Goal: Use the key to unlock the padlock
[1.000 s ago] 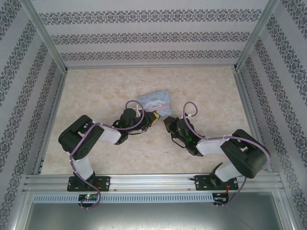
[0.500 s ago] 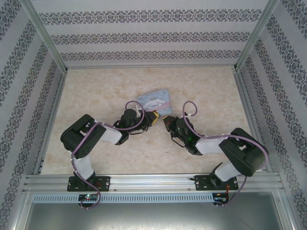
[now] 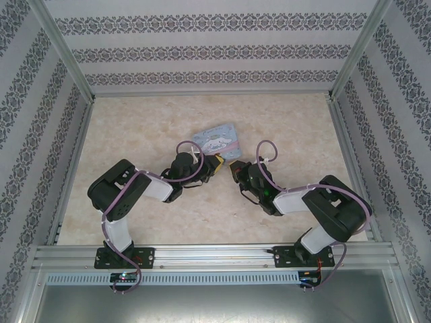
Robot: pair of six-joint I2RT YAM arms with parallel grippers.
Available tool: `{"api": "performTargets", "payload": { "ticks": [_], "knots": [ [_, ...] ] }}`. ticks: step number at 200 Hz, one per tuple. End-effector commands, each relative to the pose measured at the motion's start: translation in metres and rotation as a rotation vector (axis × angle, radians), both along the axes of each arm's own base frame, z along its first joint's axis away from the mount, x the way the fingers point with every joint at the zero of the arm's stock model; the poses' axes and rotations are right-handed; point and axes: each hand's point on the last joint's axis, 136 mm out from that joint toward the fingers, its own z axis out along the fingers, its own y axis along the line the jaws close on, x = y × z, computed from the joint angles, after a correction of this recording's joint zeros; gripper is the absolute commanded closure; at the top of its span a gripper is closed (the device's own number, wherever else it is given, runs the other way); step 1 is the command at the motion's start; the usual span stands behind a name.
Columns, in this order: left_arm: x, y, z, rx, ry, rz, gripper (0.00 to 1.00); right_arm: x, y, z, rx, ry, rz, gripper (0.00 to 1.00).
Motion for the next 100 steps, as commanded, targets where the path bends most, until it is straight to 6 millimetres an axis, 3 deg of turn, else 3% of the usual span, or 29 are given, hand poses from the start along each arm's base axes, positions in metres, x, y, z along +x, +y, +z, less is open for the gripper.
{"api": "performTargets", "payload": {
  "ticks": [1,100],
  "knots": [
    [-0.028,-0.045,0.046,-0.125,-0.103,-0.183,1.00,0.009,0.024,0.037,0.132,-0.085,0.056,1.00],
    [-0.035,-0.044,0.041,-0.110,-0.104,-0.202,1.00,0.022,0.011,0.043,0.085,-0.133,0.128,1.00]
  ]
}}
